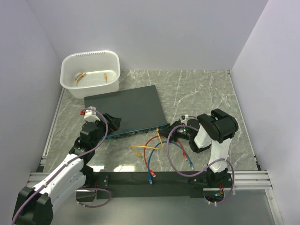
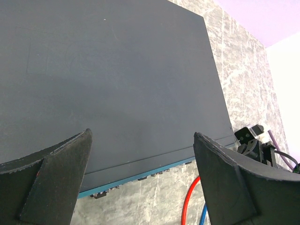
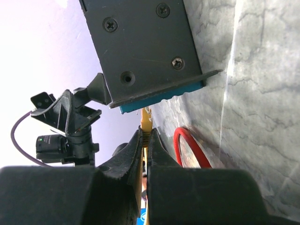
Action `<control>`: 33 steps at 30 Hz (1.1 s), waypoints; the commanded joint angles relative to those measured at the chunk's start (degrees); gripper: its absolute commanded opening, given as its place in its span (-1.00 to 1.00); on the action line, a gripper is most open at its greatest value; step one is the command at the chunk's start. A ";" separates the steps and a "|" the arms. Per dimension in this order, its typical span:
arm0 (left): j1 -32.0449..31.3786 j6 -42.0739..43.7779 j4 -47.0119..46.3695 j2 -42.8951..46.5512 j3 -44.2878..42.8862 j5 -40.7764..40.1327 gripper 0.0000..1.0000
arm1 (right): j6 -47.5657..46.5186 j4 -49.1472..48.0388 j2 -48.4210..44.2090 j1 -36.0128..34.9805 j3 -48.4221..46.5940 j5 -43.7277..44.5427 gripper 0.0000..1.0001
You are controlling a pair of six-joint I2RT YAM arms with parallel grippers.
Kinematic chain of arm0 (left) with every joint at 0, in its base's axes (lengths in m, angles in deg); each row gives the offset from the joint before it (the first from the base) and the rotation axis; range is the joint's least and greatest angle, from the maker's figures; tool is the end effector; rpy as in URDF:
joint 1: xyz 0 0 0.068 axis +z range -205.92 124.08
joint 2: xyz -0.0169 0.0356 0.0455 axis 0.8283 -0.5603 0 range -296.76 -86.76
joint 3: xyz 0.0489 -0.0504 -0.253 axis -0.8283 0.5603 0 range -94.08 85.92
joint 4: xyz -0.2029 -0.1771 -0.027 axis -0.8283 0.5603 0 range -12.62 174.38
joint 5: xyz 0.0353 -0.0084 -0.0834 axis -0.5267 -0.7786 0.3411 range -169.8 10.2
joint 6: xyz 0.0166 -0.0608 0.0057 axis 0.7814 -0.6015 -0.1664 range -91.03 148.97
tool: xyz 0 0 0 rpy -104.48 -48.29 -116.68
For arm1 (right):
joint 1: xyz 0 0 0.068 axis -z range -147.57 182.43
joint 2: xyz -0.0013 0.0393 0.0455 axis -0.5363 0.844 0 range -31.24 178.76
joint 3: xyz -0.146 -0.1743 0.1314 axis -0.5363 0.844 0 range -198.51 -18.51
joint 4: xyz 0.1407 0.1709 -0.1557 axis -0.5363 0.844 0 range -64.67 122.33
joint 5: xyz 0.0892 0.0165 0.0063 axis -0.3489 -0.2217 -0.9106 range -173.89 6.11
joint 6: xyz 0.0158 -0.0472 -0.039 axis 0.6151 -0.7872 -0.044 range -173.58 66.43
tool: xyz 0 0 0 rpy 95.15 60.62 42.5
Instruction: Insert the plug into the switch port
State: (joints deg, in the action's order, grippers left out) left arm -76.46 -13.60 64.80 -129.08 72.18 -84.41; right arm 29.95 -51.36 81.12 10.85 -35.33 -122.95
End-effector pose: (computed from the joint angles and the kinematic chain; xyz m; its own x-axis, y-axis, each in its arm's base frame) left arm 0.1913 -0.0674 0.1811 -0.3778 -0.5785 -0.7229 0.0296 0.7728 -0.6339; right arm 0.2279 0.1230 0.0525 -0.8687 0.4860 0.0956 0.2037 0.1747 0.9633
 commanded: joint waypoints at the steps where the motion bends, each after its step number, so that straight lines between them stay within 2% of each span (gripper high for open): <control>1: 0.14 1.34 -1.66 0.40 0.03 -0.85 0.92 | 1.20 -24.30 -2.23 -0.04 -0.85 4.88 -1.00; 16: 0.14 1.43 -2.19 0.40 0.29 -0.85 0.93 | 0.67 -24.30 -4.87 0.14 -0.23 6.02 -1.00; 33: 0.14 1.70 -2.27 -0.83 -0.15 -0.23 0.93 | -4.69 -24.39 1.02 0.05 -2.87 7.16 -1.00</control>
State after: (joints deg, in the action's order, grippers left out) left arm -76.48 -13.36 64.72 -129.58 72.20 -84.60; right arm 27.42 -51.34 81.42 10.57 -35.57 -122.08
